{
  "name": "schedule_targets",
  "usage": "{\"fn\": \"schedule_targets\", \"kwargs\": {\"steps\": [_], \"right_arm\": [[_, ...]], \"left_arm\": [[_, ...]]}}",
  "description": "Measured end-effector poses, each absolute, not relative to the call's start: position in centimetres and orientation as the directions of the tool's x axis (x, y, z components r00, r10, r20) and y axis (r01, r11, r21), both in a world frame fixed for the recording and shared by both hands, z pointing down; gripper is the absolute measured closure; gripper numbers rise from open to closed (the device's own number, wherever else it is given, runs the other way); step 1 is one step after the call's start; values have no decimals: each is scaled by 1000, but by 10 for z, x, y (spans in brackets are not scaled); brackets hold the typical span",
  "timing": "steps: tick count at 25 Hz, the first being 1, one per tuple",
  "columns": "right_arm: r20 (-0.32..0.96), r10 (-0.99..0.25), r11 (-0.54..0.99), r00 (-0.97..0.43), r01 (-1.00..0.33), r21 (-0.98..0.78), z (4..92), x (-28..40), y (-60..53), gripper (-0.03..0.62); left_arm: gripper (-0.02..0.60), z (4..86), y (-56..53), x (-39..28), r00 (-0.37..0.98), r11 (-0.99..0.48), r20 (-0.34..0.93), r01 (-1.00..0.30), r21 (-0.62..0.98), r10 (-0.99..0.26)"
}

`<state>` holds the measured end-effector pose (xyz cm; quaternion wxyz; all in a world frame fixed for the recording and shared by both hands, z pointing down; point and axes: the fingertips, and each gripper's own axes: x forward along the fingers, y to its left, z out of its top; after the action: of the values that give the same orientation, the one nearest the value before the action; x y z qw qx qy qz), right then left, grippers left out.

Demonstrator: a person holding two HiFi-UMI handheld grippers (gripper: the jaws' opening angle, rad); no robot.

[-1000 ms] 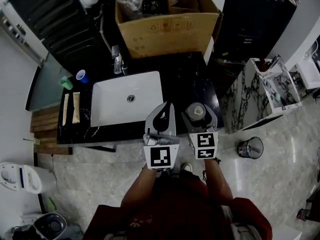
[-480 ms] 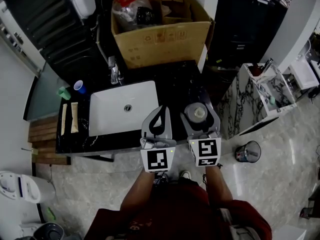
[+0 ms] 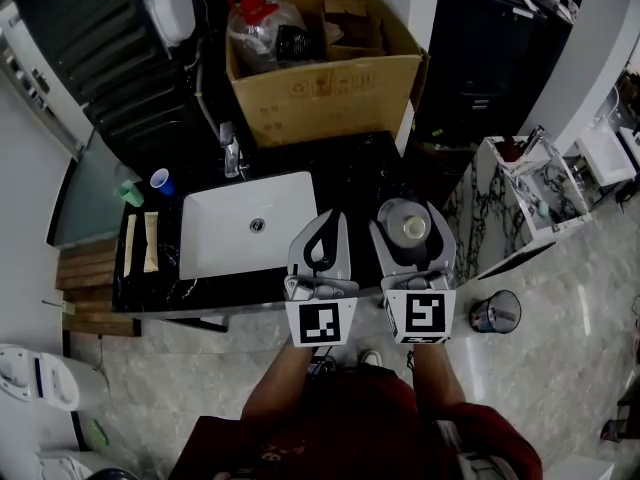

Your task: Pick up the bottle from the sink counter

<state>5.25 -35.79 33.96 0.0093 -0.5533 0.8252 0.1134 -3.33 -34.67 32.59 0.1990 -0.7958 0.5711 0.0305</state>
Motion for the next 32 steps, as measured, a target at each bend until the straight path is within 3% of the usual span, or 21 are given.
{"fn": "schedule_targets", "kwargs": {"steps": [5, 10, 12, 15, 22, 27, 32], "right_arm": [[-287, -891, 309, -352, -933, 186, 302, 62, -342, 260], [-378, -871, 252, -315, -945, 206, 290, 71, -328, 260], [-383, -871, 244, -306, -948, 204, 289, 72, -327, 260], [-386, -877, 225, -285, -955, 194, 291, 75, -327, 260], [-387, -880, 212, -275, -957, 198, 293, 77, -327, 260], [-414, -876, 173, -249, -962, 212, 293, 77, -323, 260], [-418, -875, 176, -244, -965, 195, 292, 78, -322, 261]], "left_arm": [[578, 318, -342, -35, 299, -276, -330, -954, -113, -896], [578, 317, -338, -31, 312, -282, -328, -950, -136, -892], [578, 318, -338, -30, 328, -284, -311, -942, -178, -892], [578, 317, -336, -30, 305, -290, -333, -952, -96, -892], [578, 317, -333, -30, 292, -281, -334, -956, -82, -896], [578, 320, -328, -27, 320, -243, -286, -931, -272, -903], [578, 317, -322, -24, 318, -243, -316, -936, -254, -894]]}}
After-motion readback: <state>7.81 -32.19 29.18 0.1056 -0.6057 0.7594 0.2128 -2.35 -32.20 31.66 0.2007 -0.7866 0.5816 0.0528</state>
